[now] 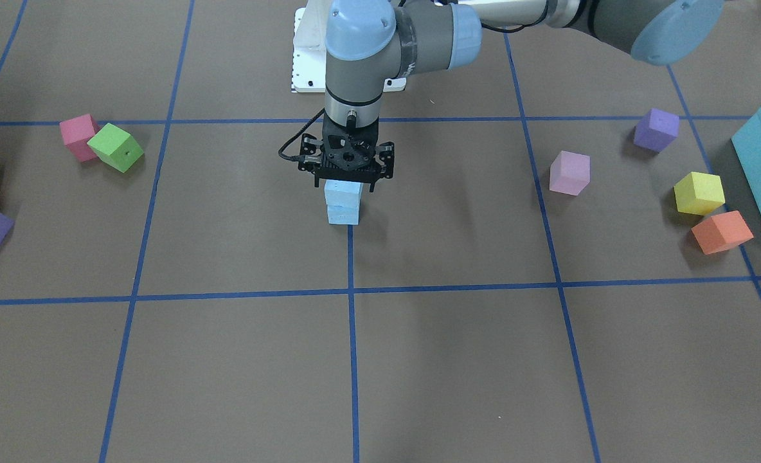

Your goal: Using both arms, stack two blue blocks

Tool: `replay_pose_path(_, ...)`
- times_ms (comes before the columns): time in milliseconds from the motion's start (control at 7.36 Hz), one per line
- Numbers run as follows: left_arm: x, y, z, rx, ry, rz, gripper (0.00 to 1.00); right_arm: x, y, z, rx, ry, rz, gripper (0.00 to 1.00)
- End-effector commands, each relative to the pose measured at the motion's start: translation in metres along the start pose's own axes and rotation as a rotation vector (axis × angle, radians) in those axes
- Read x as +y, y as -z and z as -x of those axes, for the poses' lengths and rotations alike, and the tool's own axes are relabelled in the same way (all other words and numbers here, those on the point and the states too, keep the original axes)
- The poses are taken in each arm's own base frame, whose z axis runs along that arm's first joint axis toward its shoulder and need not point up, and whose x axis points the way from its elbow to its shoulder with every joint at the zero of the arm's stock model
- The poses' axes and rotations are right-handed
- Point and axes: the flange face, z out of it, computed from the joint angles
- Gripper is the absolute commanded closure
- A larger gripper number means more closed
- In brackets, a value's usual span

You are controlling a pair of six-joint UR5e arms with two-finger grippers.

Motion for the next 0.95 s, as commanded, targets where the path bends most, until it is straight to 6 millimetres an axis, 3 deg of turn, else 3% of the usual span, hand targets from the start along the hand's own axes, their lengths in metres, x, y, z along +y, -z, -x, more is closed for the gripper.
replay_pose_path(0, -0.036, 0.063, 0.090, 0.044, -0.054, 0.002, 0.02, 0.002, 0.000, 0.000, 0.001, 0.007, -0.002, 0.00)
replay_pose_path(136, -0.049, 0.081, 0.173, 0.021, -0.140, 0.012, 0.02, 0.001, 0.000, 0.000, 0.002, 0.007, -0.005, 0.00)
replay_pose_path(407, -0.080, 0.099, 0.328, -0.067, -0.285, 0.024, 0.02, 0.001, 0.000, 0.000, 0.002, 0.005, -0.005, 0.00)
replay_pose_path(543, -0.085, 0.109, 0.423, -0.108, -0.398, 0.054, 0.02, 0.001, 0.000, 0.000, 0.004, 0.005, -0.005, 0.00)
replay_pose_path(679, -0.079, 0.118, 0.517, -0.116, -0.411, 0.093, 0.02, 0.001, 0.000, 0.000, 0.002, 0.005, -0.005, 0.00)
replay_pose_path(815, -0.042, 0.100, 0.585, -0.141, -0.344, 0.166, 0.02, 0.001, 0.001, 0.000, 0.003, 0.006, -0.007, 0.00)
